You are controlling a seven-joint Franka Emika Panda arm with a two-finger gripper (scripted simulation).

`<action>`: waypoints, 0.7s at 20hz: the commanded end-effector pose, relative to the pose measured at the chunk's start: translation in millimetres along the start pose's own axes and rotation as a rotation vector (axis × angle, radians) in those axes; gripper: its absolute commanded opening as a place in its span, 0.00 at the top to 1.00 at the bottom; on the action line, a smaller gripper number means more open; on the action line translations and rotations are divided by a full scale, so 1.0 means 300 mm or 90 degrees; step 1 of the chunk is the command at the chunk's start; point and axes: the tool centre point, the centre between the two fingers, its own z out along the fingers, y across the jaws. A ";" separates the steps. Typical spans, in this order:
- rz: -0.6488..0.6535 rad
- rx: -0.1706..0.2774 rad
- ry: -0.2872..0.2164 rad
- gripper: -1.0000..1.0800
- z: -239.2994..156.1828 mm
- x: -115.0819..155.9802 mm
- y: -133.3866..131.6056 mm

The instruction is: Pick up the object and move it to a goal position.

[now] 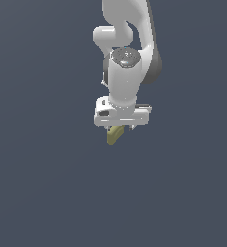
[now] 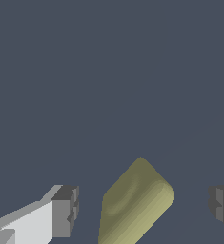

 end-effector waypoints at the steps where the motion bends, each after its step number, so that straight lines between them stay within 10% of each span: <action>1: 0.000 0.000 0.000 0.04 0.000 0.000 0.000; 14: -0.012 0.007 -0.017 0.04 0.019 -0.027 -0.007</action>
